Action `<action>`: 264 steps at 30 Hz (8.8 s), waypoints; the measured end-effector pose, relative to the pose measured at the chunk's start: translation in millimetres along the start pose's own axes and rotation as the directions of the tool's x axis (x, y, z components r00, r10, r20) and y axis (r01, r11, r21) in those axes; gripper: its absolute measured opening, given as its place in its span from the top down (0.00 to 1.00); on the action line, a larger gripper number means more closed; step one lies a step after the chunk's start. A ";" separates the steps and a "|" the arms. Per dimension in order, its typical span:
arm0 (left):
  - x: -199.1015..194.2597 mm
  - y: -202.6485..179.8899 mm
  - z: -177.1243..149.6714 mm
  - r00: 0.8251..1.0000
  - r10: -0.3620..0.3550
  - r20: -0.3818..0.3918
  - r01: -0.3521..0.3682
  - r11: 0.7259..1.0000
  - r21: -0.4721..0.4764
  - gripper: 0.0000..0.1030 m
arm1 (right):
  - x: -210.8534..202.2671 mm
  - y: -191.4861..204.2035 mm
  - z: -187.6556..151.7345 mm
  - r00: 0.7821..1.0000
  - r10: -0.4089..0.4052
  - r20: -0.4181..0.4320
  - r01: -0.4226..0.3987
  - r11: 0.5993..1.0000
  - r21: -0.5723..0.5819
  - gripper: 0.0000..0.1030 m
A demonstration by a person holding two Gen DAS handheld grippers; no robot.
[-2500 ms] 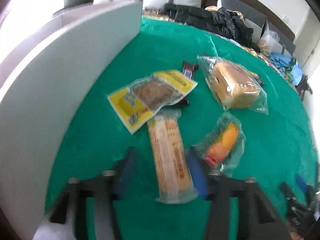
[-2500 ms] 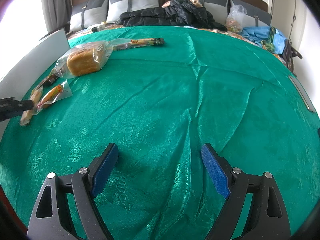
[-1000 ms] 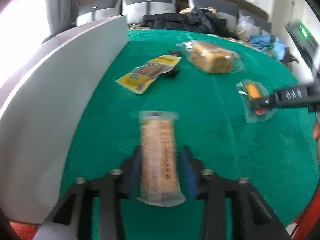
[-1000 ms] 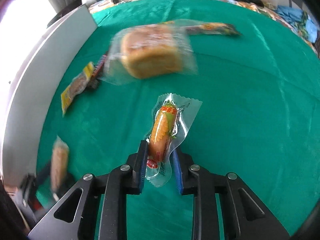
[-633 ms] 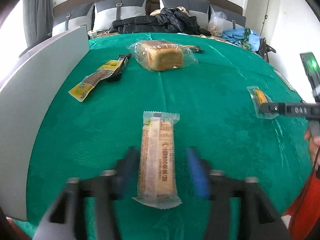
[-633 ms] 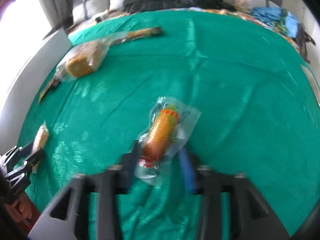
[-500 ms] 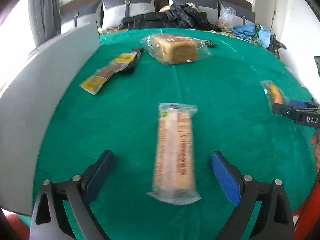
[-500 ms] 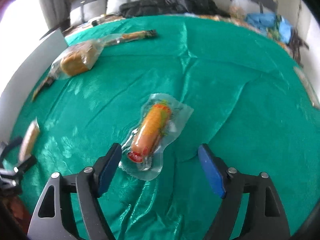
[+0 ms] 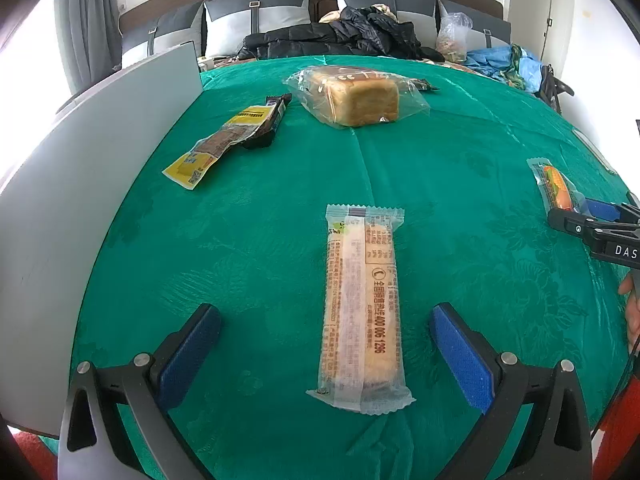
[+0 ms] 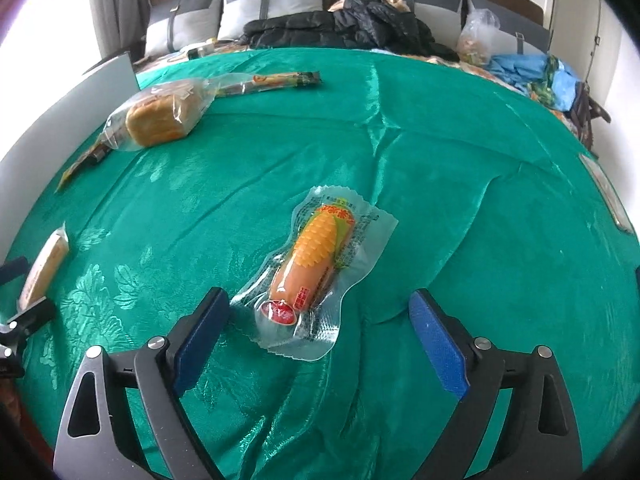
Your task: Organize snacks
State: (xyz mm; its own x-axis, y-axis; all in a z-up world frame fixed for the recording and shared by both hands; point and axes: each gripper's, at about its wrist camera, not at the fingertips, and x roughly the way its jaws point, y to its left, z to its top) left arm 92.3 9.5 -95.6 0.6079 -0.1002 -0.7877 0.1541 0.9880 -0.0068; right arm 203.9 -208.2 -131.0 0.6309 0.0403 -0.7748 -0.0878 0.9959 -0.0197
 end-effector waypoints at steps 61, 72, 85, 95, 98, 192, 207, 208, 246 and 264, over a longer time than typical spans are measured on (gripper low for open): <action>6.1 -1.0 21.8 0.989 -0.100 -0.109 0.102 0.995 0.021 0.10 | -0.1 0.8 4.7 0.997 0.009 -0.070 -0.010 1.000 -0.005 0.09; -6.6 13.7 24.1 0.982 -0.182 -0.060 0.176 0.980 -0.093 0.72 | 18.1 -14.0 58.3 0.942 0.088 -0.323 -0.026 0.981 0.192 0.62; -110.7 107.5 56.4 0.943 -0.264 0.202 0.321 0.880 -0.349 0.71 | -55.7 63.5 105.4 0.902 0.417 -0.113 -0.384 0.894 0.233 0.64; -135.6 286.5 31.7 0.974 0.228 -0.022 -0.206 0.833 -0.514 0.23 | -110.2 312.4 193.8 0.717 0.694 -0.068 -0.696 0.717 -0.026 0.37; -143.4 307.7 5.8 0.947 0.315 -0.054 -0.294 0.791 -0.537 0.22 | -109.3 330.1 186.0 0.745 0.665 -0.061 -0.668 0.741 -0.075 0.34; 47.4 23.0 96.6 0.957 -0.215 -0.196 0.236 0.968 0.089 0.28 | -1.1 -47.5 2.1 0.998 -0.065 -0.011 0.065 0.995 0.077 0.08; 91.5 29.8 125.9 0.979 0.088 -0.186 -0.116 0.982 -0.147 0.23 | -1.2 -47.3 2.0 0.998 -0.065 -0.010 0.065 0.995 0.077 0.08; 88.7 31.9 123.3 0.984 0.085 -0.155 -0.109 0.982 -0.154 0.30 | -1.2 -47.3 2.0 0.998 -0.065 -0.010 0.065 0.995 0.077 0.08; 38.8 31.3 49.9 0.998 0.055 -0.043 -0.058 0.995 -0.084 0.00 | -1.5 -47.4 1.8 0.998 -0.065 -0.009 0.065 0.995 0.077 0.08; 33.8 4.0 47.0 0.998 -0.049 -0.041 0.052 0.997 0.066 0.00 | -1.6 -47.4 1.9 0.998 -0.064 -0.008 0.065 0.995 0.078 0.08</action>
State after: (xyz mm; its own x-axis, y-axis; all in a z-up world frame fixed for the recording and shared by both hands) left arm 150.1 4.6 -93.3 0.5668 -0.1435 -0.8113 0.2361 0.9717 -0.0070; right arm 208.6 -255.3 -127.6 0.6289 -0.0246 -0.7771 0.0136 0.9997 -0.0206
